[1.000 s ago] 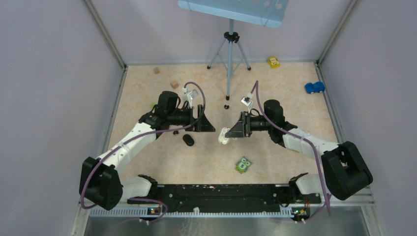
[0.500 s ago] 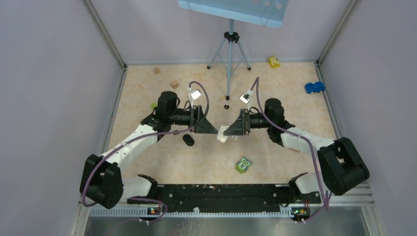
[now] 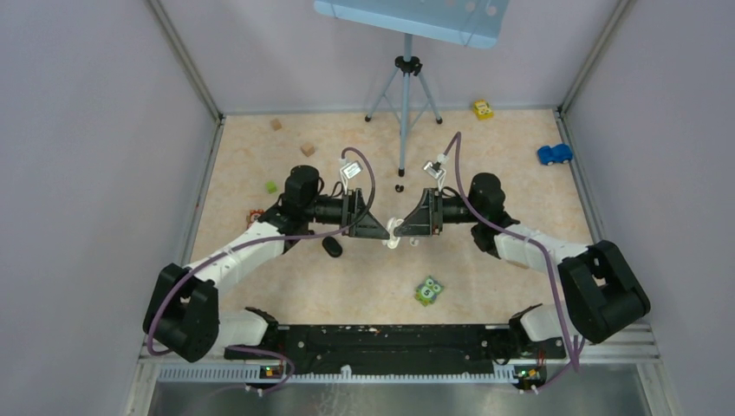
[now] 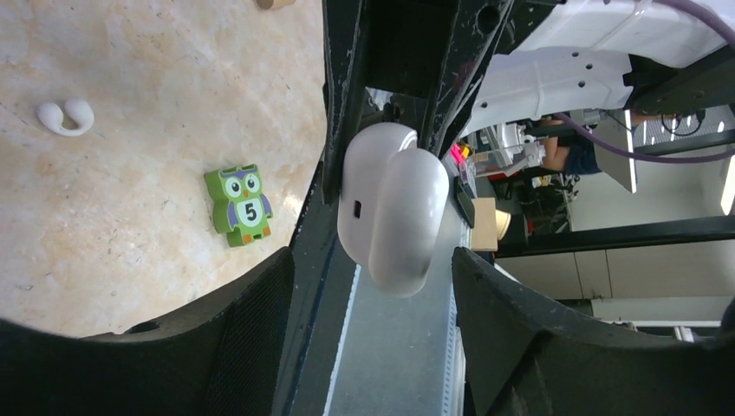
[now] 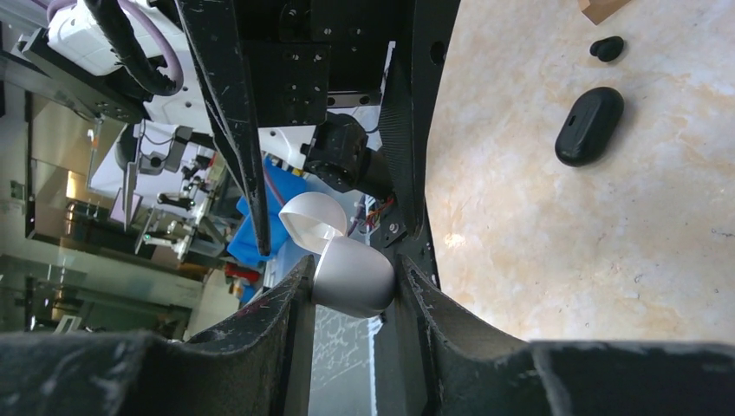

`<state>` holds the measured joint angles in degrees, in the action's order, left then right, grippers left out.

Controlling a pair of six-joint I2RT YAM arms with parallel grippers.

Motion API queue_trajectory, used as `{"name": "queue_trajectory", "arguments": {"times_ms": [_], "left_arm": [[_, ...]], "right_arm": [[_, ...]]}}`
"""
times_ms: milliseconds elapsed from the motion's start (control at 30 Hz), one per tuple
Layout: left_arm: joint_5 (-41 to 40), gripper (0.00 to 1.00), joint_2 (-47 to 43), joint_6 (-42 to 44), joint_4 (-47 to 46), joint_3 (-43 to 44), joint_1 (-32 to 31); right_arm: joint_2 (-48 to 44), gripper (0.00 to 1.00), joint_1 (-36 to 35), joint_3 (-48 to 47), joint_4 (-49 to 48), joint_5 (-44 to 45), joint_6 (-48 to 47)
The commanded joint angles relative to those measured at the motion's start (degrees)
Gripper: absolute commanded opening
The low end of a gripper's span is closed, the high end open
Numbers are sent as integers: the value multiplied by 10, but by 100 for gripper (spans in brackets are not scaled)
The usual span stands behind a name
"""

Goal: Insert the wireless bluetooth earbuds into the charging case
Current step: Pass from the right arm to the left

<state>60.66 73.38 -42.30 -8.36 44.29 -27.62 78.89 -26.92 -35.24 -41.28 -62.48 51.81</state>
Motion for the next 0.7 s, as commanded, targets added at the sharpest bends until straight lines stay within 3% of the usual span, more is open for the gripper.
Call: {"name": "queue_trajectory", "arguments": {"times_ms": [0, 433, 667], "left_arm": [[9, 71, 7, -22, -66, 0, -5], [14, 63, 20, -40, -98, 3, -9], [17, 54, 26, -39, -98, 14, -9]], "right_arm": [[2, 0, 4, 3, -48, -16, 8], [0, 0, 4, 2, -49, -17, 11], [3, 0, 5, 2, -46, -16, 8]]}}
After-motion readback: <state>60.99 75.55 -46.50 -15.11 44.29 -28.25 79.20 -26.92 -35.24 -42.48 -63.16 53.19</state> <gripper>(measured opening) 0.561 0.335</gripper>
